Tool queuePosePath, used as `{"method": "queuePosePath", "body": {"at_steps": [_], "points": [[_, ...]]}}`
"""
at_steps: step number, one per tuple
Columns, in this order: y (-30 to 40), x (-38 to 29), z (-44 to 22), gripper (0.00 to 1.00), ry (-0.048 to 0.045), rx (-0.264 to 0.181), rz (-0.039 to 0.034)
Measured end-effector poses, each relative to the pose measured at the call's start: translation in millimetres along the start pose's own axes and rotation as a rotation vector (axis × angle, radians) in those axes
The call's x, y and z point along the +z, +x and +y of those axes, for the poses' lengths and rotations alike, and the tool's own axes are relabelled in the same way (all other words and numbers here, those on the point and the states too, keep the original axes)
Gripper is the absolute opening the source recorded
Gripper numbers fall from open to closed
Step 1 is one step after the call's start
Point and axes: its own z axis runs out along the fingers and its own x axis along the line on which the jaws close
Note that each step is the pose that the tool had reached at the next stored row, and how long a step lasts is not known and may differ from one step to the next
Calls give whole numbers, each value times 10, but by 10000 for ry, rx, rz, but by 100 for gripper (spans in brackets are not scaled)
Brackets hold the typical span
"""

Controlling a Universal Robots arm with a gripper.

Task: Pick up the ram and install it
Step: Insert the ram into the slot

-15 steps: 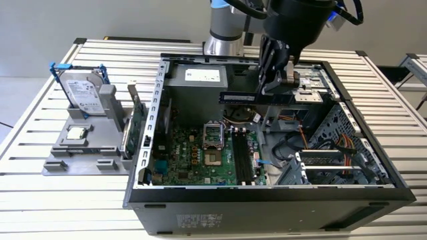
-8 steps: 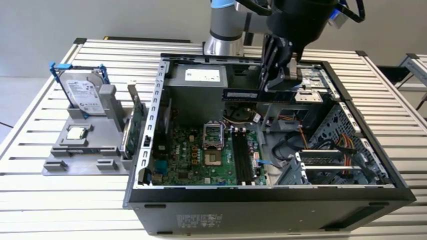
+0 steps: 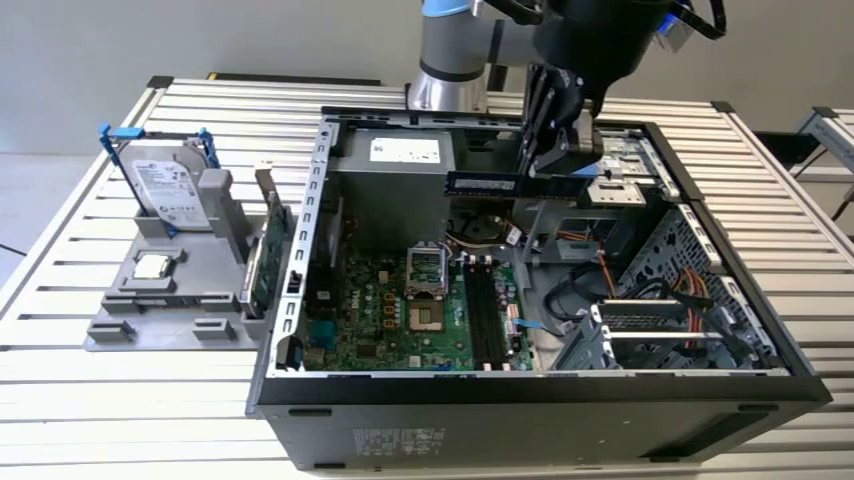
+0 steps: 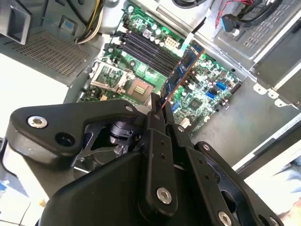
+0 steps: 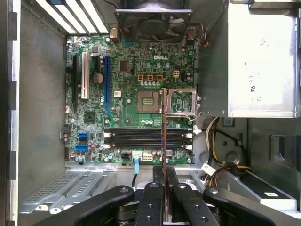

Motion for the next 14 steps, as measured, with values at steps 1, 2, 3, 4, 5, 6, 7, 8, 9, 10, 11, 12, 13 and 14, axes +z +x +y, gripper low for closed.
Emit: {"method": "queuePosePath", "body": {"at_steps": [1, 2, 3, 4, 5, 6, 7, 8, 9, 10, 11, 12, 13, 14], "points": [[-22, -1, -7, 0, 0, 2, 0], [-31, -1, -11, 0, 0, 0, 0], [-39, -2, -15, 0, 0, 1, 1], [-48, -2, -20, 0, 0, 1, 0], [-57, -2, -25, 0, 0, 0, 0], [-67, -2, -30, 0, 1, 0, 0], [-77, -3, -34, 0, 0, 0, 0], [-87, -3, -39, 0, 0, 1, 1], [-98, -4, -42, 0, 0, 1, 1], [-109, -4, -44, 0, 0, 2, 1], [-117, -3, -46, 0, 0, 1, 0], [-123, -3, -46, 0, 0, 0, 0], [-127, -3, -47, 0, 0, 0, 0], [-129, -3, -46, 0, 0, 0, 0]]}}
